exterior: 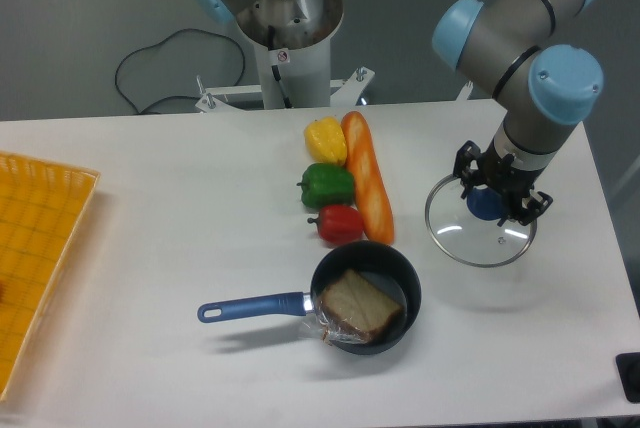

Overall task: Close the pot lid
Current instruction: 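Lift the glass lid by its blue knob with the gripper, then carry the glass lid over the dark frying pan with bread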

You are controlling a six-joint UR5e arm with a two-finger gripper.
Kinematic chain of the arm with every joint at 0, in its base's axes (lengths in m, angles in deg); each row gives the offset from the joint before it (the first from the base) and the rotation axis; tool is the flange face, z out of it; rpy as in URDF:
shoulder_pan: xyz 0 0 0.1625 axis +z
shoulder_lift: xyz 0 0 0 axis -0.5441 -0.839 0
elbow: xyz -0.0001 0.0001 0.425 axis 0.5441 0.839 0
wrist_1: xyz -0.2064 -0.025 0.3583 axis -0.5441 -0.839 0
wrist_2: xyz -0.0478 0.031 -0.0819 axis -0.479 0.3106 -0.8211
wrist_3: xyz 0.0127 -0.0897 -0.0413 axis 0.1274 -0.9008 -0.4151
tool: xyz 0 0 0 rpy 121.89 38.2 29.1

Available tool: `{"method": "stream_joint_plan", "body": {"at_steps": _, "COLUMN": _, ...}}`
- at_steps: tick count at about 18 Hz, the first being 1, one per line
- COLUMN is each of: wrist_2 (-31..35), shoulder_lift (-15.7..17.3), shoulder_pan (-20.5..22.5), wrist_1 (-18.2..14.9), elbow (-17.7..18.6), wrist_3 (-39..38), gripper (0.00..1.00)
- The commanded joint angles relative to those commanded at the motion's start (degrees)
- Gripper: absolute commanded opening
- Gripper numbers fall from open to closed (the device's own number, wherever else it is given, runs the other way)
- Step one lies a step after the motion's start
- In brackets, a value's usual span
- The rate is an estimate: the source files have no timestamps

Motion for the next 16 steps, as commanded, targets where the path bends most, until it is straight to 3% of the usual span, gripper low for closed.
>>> {"method": "stream_joint_plan", "body": {"at_steps": 6, "wrist_2": -0.5, "shoulder_lift": -0.2, "shoulder_pan": -2.6, "wrist_1": 0.3, "elbow": -0.5, "wrist_3": -3.8, "gripper": 0.53}}
{"method": "stream_joint_plan", "body": {"at_steps": 11, "wrist_2": -4.7, "shoulder_lift": 0.0, "shoulder_pan": -4.7, "wrist_1": 0.5, "elbow": -0.4, "wrist_3": -8.3, "gripper": 0.53}}
{"method": "stream_joint_plan", "body": {"at_steps": 16, "wrist_2": -6.1, "shoulder_lift": 0.2, "shoulder_pan": -6.3, "wrist_1": 2.3, "elbow": 0.3, "wrist_3": -11.1, "gripper": 0.53}}
